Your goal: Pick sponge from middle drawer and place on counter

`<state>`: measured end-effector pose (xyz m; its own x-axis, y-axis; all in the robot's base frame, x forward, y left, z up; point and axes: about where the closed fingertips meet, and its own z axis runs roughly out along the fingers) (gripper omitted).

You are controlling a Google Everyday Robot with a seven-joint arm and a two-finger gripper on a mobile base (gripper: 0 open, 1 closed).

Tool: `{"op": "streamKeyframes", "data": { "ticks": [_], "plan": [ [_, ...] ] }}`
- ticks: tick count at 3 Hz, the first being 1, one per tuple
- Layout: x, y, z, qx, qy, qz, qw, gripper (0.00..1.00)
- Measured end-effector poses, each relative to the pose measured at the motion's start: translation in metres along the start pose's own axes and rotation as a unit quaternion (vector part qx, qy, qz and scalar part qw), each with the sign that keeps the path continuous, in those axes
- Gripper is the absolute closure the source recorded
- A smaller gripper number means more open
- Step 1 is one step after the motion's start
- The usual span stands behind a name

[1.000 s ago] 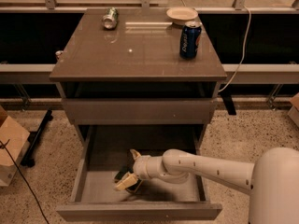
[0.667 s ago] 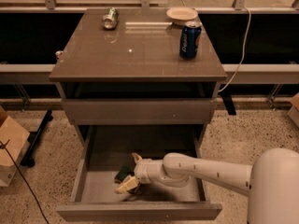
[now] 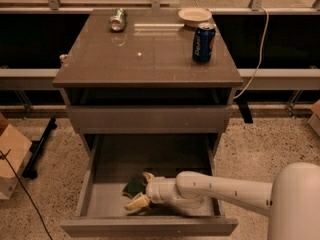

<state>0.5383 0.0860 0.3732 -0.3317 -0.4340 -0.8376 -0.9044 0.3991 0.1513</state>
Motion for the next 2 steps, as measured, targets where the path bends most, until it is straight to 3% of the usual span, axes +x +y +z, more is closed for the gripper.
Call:
{"op": "streamKeyframes", "data": {
  "ticks": [1, 2],
  "plan": [
    [0.0077, 0.0037, -0.0042, 0.017, 0.012, 0.012, 0.9997, 0.47],
    [0.0108, 0.0065, -0.0058, 0.024, 0.017, 0.018, 0.9994, 0.70]
  ]
}}
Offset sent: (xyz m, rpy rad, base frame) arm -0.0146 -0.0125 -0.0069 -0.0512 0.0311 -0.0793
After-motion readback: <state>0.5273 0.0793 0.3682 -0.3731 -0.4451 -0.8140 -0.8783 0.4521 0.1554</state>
